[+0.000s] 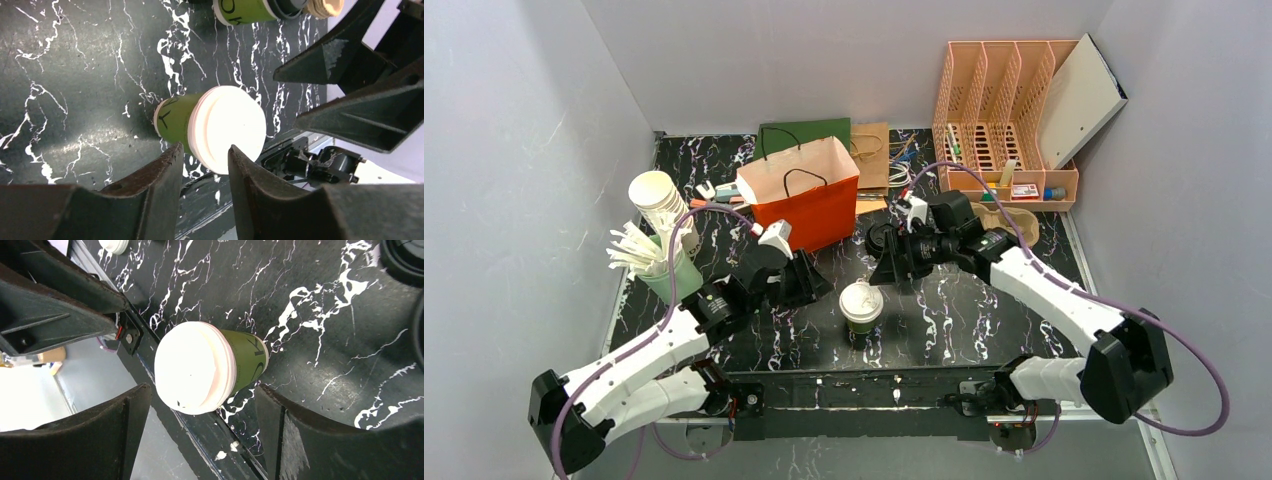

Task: Pack the takeout coffee
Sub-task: Close the cup lid on the coffee cup.

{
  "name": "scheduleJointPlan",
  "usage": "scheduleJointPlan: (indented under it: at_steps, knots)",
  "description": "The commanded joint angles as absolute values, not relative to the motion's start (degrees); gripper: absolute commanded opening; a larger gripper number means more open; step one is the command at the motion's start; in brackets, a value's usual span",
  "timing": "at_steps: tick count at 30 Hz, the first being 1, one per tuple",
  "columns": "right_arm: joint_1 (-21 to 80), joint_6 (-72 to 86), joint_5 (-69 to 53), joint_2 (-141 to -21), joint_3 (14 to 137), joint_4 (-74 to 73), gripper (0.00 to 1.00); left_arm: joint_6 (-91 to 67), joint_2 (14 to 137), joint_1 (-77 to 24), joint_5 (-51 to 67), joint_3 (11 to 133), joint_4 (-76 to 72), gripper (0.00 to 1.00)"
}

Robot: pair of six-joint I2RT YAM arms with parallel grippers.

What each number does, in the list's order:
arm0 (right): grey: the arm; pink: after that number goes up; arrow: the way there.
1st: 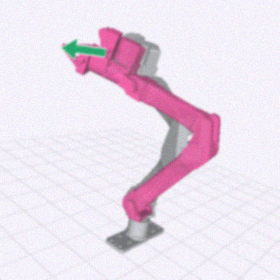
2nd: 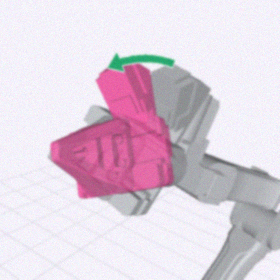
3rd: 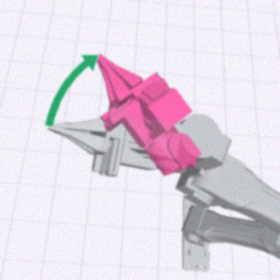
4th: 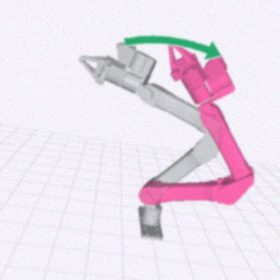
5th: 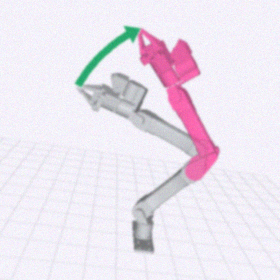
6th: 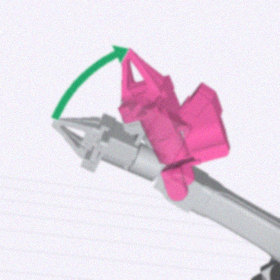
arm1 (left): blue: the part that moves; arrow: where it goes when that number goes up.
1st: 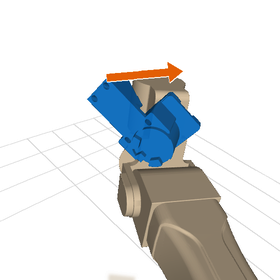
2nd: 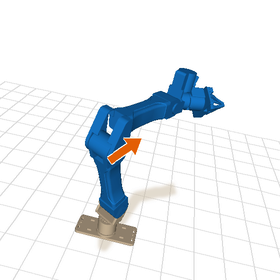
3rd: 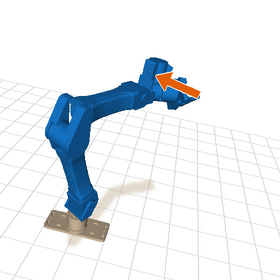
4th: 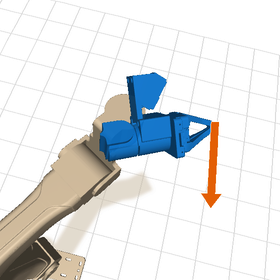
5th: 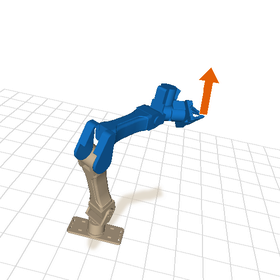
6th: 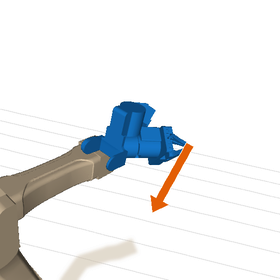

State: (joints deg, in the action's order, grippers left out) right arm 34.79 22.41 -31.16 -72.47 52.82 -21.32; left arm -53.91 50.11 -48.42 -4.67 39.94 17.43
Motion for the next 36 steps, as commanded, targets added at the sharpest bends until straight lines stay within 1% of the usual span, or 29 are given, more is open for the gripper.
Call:
scheduleJointPlan:
  at_steps: [1, 4, 6, 7, 9, 13, 17, 20, 22, 26, 29, 36]
  knots:
    - [34.9, 24.7, -26.9, -68.2, 53.3, -22.1, 0.84, -52.4, 51.2, -45.5, 0.0, 39.0, 12.2, 0.39]
    - [35.0, 26.6, -26.2, -66.7, 52.3, -22.1, 0.82, -51.8, 52.8, -44.4, 3.1, 39.3, 10.3, 0.38]
    - [34.9, 28.5, -25.3, -65.3, 51.2, -21.9, 0.77, -51.5, 53.8, -44.1, 3.9, 39.5, 9.7, 0.35]
    - [34.9, 29.3, -24.9, -64.5, 50.5, -21.6, 0.75, -51.3, 54.1, -43.9, 4.1, 39.5, 9.6, 0.31]
    - [35.0, 30.9, -24.4, -62.7, 48.9, -20.9, 0.7, -51.2, 54.4, -43.8, 4.0, 39.4, 9.5, 0.28]
    - [35.0, 34.3, -23.5, -59.8, 45.4, -19.0, 0.59, -50.6, 54.6, -43.5, 4.6, 38.7, 8.6, 0.39]
    - [34.9, 36.6, -24.2, -59.3, 42.5, -16.8, 0.55, -49.6, 56.2, -43.5, 5.0, 38.5, 9.2, 0.47]
    - [35.0, 37.6, -25.5, -59.9, 40.9, -15.3, 0.51, -48.8, 57.8, -43.5, 5.8, 38.6, 9.2, 0.48]
    - [34.9, 37.9, -25.8, -60.4, 40.4, -14.8, 0.49, -48.5, 58.5, -43.5, 6.0, 38.7, 9.5, 0.45]
    - [35.0, 38.1, -26.7, -61.2, 39.8, -13.9, 0.44, -48.2, 59.0, -43.5, 5.5, 38.6, 10.4, 0.31]
    - [35.0, 38.0, -27.4, -62.2, 39.5, -13.3, 0.42, -48.7, 58.5, -43.5, 5.3, 38.1, 10.8, 0.26]
    - [35.0, 38.1, -28.0, -63.1, 38.9, -12.2, 0.37, -50.1, 56.5, -43.5, 5.8, 35.8, 9.9, 0.23]
